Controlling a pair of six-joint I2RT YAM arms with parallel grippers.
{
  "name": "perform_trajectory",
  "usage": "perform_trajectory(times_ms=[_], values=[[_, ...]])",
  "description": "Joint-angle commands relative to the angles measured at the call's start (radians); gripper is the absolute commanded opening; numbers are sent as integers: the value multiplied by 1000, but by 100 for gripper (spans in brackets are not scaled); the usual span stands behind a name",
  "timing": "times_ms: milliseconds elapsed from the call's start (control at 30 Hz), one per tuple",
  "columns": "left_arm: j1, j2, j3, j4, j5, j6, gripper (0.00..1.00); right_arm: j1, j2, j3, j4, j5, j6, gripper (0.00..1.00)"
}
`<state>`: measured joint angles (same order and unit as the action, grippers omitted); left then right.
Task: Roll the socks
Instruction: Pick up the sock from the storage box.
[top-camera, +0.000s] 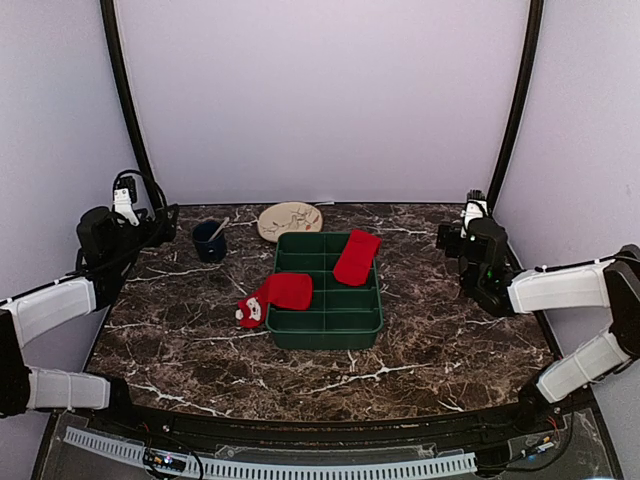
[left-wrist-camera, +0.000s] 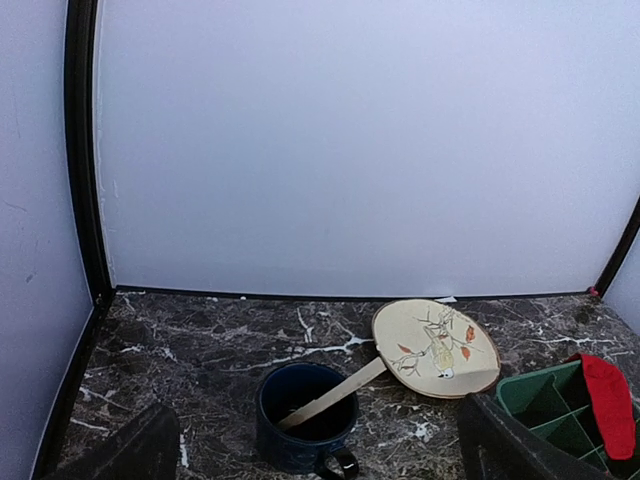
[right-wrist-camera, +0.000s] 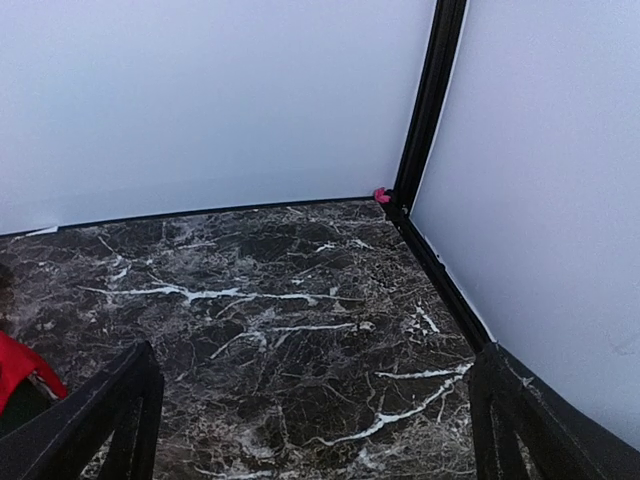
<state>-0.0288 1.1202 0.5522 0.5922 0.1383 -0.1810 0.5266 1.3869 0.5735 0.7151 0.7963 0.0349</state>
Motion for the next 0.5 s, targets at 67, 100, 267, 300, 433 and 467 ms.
perform_trajectory(times_ms=[67, 100, 267, 300, 433, 467], values=[[-52, -95, 24, -31, -3, 12, 99, 23, -34, -61, 235, -4, -4, 100], [-60, -98, 29, -35, 3, 12, 99, 23, -48, -73, 254, -120, -28, 100], [-131, -71, 73, -73, 22, 11, 99, 23, -31, 86, 43, -255, 81, 87], [-160, -61, 89, -97, 1, 22, 99, 23, -20, 127, -16, -273, 124, 81], [-301, -1, 146, -154, -98, 71, 99, 25, 26, 264, -207, -315, 320, 71], [-329, 22, 168, -172, -115, 83, 99, 25, 40, 295, -244, -327, 374, 70]])
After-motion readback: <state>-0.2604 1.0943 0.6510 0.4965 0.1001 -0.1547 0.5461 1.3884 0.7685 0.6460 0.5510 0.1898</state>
